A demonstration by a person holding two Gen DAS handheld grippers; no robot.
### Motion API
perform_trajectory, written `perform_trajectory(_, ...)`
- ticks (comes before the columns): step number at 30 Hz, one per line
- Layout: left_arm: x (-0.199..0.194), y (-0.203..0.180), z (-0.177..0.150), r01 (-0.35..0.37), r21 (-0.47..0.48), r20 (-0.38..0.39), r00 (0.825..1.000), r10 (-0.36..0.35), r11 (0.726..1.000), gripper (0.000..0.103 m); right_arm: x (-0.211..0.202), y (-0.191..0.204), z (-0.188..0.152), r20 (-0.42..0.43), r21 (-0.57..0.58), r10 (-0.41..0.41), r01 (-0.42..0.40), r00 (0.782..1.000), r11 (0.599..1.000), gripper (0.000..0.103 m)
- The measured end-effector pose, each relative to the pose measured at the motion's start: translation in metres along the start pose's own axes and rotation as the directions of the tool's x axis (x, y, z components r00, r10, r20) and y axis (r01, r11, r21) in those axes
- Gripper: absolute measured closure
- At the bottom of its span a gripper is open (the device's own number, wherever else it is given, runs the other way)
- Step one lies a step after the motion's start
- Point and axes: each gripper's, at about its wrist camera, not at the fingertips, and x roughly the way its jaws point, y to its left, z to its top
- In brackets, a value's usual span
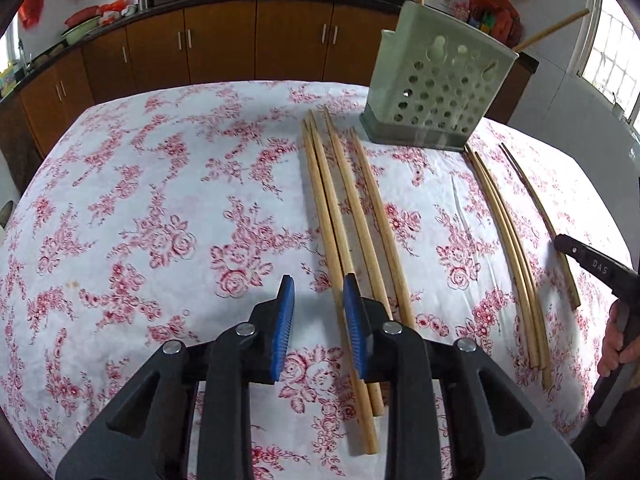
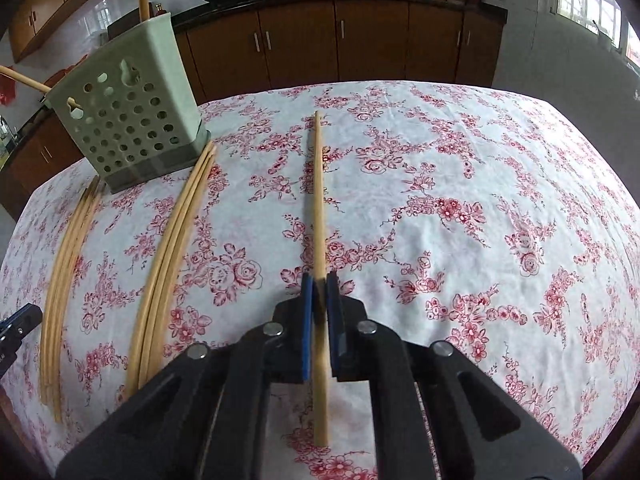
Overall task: Organize utensils
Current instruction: 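Close the right tool on a loose chopstick while the left tool grasps another chopstick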
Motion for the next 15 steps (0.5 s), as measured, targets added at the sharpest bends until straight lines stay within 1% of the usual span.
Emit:
perform_trajectory(3,0.001,-0.003,0.0,-0.012,0.013,0.007,1.0,0.012,1.0,0.08,0.001,-0.002,-0.001,-0.002,0.004,0.006,-0.006,1.0,1.0,0.095)
perform_trajectory(5,0.003,-0.002,0.0,-0.005,0.007,-0.005,1.0,0.005,1.0,0.081,0.006,0.001,0.004,-0.003,0.004,0.007,-0.007,1.0,1.0,0.095)
perform_trajectory(6,0.004,-0.003,-0.001,-0.015,0.011,-0.004,1.0,0.015,1.0,0.083,0.008,0.001,0.004,-0.003,0.003,0.007,-0.007,1.0,1.0,0.095)
perform_trajectory(9,0.005,-0.006,-0.003,-0.043,0.035,0.003,0.999,0.043,0.998,0.085,0.008,0.003,0.005,-0.001,-0.003,0.001,-0.001,1.0,1.0,0.095)
perform_trajectory(10,0.005,-0.006,-0.003,-0.053,0.034,0.004,0.999,0.053,0.998,0.087,0.008,0.005,0.004,0.001,-0.009,-0.003,0.003,1.0,1.0,0.095)
perform_trajectory(11,0.006,-0.006,-0.002,-0.064,0.033,0.005,0.998,0.064,0.997,0.093,0.008,0.006,0.004,0.003,-0.019,-0.005,0.005,1.0,1.0,0.095)
perform_trajectory(12,0.007,-0.004,-0.001,-0.077,0.029,0.007,0.997,0.077,0.997,0.095,0.008,0.008,0.003,0.005,-0.028,-0.004,0.004,1.0,1.0,0.095)
perform_trajectory(15,0.011,0.011,0.008,-0.12,-0.02,0.012,0.993,0.12,0.993,0.095,0.009,0.01,0.004,0.011,-0.035,0.006,-0.006,1.0,0.999,0.095)
